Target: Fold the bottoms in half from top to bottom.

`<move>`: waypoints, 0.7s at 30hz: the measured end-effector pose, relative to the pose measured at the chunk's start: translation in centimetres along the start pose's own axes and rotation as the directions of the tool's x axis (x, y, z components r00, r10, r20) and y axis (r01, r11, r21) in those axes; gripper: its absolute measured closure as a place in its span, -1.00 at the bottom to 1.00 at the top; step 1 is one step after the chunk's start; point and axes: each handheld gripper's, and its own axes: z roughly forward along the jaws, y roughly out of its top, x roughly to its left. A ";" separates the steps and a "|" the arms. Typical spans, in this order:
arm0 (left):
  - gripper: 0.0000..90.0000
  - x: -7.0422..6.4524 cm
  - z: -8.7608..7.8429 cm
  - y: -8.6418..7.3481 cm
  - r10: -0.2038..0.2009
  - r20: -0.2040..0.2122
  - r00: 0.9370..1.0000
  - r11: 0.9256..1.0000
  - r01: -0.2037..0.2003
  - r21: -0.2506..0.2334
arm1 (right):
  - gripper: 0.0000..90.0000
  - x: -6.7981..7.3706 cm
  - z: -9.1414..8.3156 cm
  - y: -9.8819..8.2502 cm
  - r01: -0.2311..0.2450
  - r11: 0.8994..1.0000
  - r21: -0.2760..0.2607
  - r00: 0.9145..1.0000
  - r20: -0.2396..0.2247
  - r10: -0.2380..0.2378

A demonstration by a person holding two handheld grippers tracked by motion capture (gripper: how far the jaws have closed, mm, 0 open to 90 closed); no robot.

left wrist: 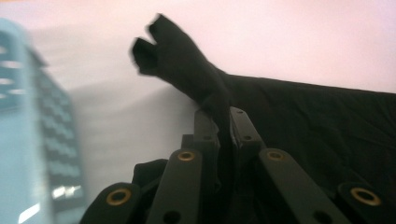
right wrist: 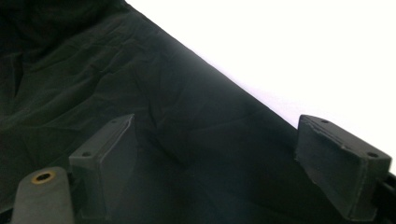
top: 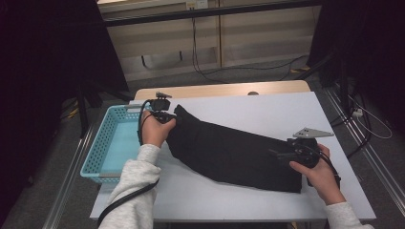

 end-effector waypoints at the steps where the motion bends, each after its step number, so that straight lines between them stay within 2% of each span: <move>1: 0.86 -0.4 0.2 -0.1 0.002 0.011 1.000 1.000 -0.002 0.000 | -0.71 0.0 0.0 0.0 -0.002 1.000 0.001 1.000 0.000 0.002; 9: 0.86 -3.4 1.4 -1.0 0.047 0.085 0.995 0.999 -0.046 -0.013 | -0.71 0.0 -0.2 -0.2 0.002 1.000 0.005 1.000 0.001 -0.002; 21: 0.86 -6.0 3.3 -2.8 0.050 0.170 0.984 0.999 -0.049 -0.008 | -0.71 0.2 -0.1 -0.3 0.006 1.000 0.008 1.000 -0.008 -0.006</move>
